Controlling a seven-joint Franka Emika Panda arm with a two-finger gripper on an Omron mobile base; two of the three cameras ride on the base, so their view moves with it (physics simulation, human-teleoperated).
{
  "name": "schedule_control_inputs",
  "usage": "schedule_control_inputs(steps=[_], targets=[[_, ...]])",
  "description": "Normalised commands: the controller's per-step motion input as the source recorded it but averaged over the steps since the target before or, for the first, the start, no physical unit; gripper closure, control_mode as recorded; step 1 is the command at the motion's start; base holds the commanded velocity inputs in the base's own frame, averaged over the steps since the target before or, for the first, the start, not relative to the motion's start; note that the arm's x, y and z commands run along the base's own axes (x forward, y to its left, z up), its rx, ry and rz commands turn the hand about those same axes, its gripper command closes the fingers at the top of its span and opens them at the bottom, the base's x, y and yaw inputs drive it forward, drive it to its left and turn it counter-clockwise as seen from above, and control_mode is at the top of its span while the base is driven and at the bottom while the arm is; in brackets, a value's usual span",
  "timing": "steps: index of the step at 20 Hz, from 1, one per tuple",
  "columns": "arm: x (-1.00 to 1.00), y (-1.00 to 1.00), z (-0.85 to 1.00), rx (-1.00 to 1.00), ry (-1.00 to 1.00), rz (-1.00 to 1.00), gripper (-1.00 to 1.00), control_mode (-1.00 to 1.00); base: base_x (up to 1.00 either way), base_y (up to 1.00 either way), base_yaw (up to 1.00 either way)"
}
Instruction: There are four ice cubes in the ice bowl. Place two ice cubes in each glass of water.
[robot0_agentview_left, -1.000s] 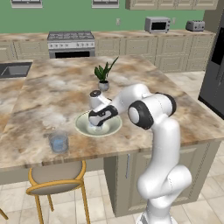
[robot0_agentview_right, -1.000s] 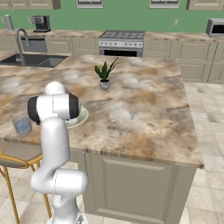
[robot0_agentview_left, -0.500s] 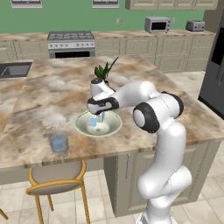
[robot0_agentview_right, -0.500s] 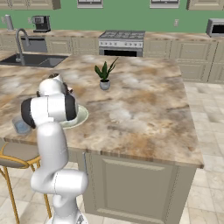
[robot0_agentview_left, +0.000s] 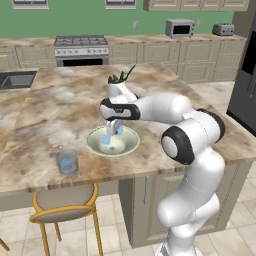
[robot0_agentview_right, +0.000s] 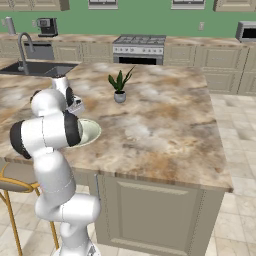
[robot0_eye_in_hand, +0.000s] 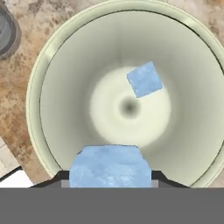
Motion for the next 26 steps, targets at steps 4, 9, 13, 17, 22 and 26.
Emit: schedule_control_inputs(steps=[4,9,13,17,22,26], targets=[[-0.61,-0.02,0.03,0.12,-0.01,-0.37,1.00,-1.00,0.00,0.00,0.00],[-0.16,0.00,0.01,0.02,-0.01,-0.26,1.00,-1.00,0.00,0.00,0.00],[0.00,0.00,0.00,0.00,0.00,-0.05,1.00,-1.00,0.00,0.00,0.00],[0.00,0.00,0.00,0.00,0.00,0.00,1.00,-1.00,0.00,0.00,0.00],[0.00,0.00,0.00,0.00,0.00,0.00,1.00,-1.00,0.00,0.00,0.00],[0.00,0.00,0.00,0.00,0.00,0.00,1.00,-1.00,0.00,0.00,0.00]])
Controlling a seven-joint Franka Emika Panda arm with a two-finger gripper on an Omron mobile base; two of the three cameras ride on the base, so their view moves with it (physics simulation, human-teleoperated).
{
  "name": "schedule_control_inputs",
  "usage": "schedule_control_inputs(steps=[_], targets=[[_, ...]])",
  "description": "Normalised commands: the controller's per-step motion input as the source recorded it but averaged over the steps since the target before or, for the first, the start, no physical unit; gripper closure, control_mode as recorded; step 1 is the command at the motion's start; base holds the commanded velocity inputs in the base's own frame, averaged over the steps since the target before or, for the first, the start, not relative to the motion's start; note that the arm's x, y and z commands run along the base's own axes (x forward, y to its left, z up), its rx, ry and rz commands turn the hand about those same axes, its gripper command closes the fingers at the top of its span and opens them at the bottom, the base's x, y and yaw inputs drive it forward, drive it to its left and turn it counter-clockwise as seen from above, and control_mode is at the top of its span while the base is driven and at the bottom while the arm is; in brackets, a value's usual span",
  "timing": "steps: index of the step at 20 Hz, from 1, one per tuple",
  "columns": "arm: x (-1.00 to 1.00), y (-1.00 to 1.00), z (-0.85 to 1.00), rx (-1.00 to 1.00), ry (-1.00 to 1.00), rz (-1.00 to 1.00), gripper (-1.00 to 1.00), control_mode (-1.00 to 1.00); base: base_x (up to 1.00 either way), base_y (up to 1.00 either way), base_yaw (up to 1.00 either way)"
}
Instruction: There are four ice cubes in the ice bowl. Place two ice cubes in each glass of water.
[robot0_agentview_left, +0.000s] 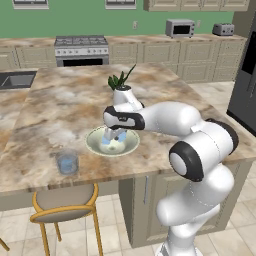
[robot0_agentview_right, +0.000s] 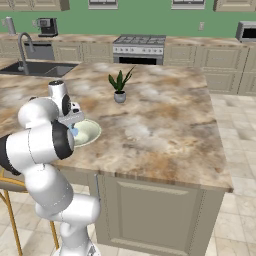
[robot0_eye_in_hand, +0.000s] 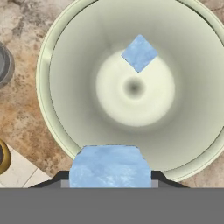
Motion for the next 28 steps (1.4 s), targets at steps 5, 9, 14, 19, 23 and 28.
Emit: schedule_control_inputs(steps=[5,9,14,19,23,28], targets=[[0.00,0.00,0.00,0.00,0.00,0.00,1.00,-1.00,0.00,0.00,0.00],[0.00,0.00,0.00,0.00,0.00,0.00,1.00,-1.00,0.00,0.00,0.00],[0.00,0.00,0.00,0.00,0.00,0.00,1.00,-1.00,0.00,0.00,0.00],[0.00,0.00,0.00,0.00,0.00,0.00,1.00,1.00,0.00,0.00,0.00],[0.00,0.00,0.00,0.00,0.00,0.00,1.00,1.00,0.00,0.00,0.00],[0.00,0.00,0.00,0.00,0.00,0.00,1.00,1.00,-0.36,0.00,0.01]])
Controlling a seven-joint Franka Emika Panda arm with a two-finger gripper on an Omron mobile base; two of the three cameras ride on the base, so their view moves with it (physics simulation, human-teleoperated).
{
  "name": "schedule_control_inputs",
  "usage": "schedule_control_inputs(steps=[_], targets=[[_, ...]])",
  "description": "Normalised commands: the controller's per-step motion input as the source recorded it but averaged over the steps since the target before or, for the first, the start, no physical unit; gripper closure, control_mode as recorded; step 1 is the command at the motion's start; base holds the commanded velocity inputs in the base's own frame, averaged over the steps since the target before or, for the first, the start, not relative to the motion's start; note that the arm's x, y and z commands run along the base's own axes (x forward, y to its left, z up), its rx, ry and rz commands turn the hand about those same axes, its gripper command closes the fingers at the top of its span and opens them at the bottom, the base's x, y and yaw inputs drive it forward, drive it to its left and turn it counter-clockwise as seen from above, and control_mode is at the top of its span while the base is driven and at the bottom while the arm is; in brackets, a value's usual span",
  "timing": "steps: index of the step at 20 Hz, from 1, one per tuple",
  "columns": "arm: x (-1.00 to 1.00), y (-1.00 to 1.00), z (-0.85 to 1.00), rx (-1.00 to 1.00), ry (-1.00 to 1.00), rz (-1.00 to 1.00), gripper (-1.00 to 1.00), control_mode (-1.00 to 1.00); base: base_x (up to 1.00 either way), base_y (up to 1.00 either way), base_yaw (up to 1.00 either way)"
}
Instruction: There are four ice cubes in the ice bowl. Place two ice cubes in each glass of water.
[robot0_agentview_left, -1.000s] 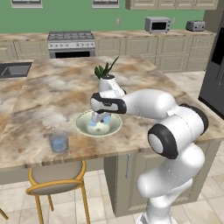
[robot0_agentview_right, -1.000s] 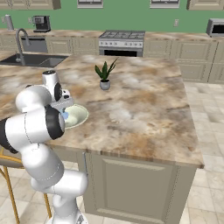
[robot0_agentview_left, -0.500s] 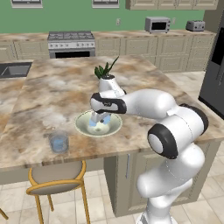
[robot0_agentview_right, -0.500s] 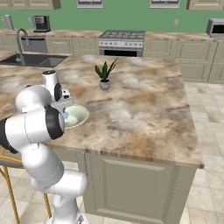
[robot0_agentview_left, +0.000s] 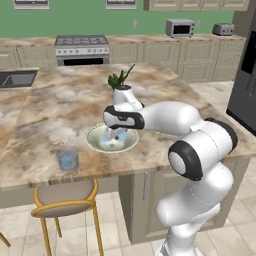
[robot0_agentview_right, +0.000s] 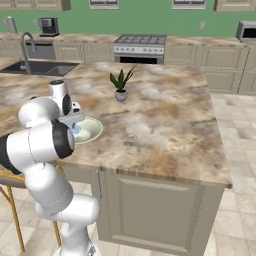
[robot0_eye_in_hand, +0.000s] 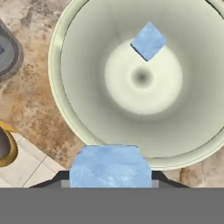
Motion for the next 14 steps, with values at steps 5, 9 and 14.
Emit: schedule_control_inputs(steps=[5,9,14], targets=[[0.00,0.00,0.00,0.00,0.00,0.00,1.00,1.00,-0.82,0.04,0.02],[0.00,0.00,0.00,0.00,0.00,0.00,1.00,1.00,-0.05,0.40,0.41],[0.00,0.00,0.00,0.00,0.00,0.00,1.00,1.00,0.00,0.67,0.51]])
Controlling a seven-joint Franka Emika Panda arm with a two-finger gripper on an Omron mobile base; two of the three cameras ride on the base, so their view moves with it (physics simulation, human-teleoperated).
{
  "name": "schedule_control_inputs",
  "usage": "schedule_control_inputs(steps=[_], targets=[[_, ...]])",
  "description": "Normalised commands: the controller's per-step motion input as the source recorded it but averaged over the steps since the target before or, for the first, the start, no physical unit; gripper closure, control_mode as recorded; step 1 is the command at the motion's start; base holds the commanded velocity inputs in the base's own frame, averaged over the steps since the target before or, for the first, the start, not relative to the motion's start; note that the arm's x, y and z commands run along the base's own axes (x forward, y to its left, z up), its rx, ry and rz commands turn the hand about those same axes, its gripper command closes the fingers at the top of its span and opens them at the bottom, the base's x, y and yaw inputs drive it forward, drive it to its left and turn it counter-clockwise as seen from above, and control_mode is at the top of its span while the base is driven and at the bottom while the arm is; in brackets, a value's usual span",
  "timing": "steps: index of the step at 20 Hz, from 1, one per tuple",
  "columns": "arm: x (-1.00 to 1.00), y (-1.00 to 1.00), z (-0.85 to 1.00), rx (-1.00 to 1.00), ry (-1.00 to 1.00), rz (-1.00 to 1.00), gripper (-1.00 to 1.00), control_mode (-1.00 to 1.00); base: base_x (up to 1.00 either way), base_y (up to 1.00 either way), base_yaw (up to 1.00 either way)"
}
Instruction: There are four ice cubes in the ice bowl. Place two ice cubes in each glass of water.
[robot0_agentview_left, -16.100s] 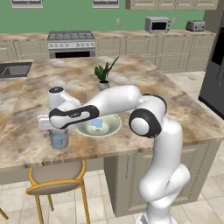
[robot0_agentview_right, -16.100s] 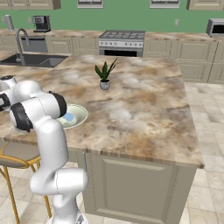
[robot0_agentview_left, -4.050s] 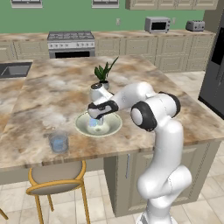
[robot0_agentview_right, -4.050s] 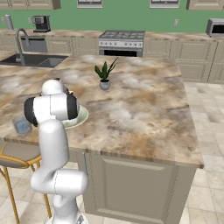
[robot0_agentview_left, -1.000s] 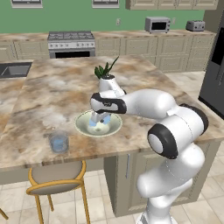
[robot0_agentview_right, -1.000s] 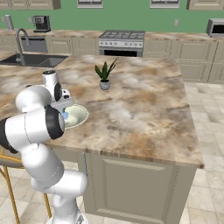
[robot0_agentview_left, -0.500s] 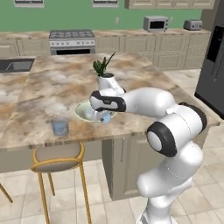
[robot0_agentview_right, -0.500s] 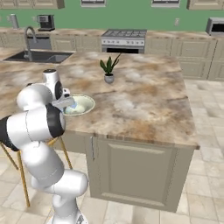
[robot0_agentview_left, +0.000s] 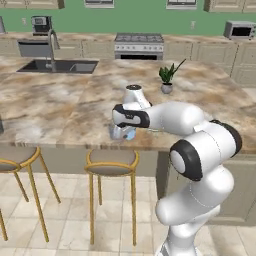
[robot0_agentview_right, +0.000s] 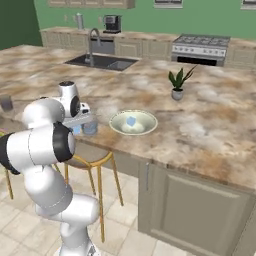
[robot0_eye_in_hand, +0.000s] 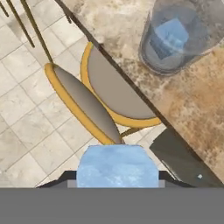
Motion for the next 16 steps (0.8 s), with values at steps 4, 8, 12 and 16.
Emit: schedule_control_inputs(steps=[4,8,12,16], targets=[[0.00,0.00,0.00,0.00,0.00,0.00,1.00,1.00,0.00,0.98,0.24],[0.00,0.00,0.00,0.00,0.00,0.00,1.00,1.00,0.39,1.00,-0.02],[0.00,0.00,0.00,0.00,0.00,0.00,1.00,1.00,0.72,1.00,-0.14],[0.00,0.00,0.00,0.00,0.00,0.00,1.00,1.00,0.60,1.00,-0.31]])
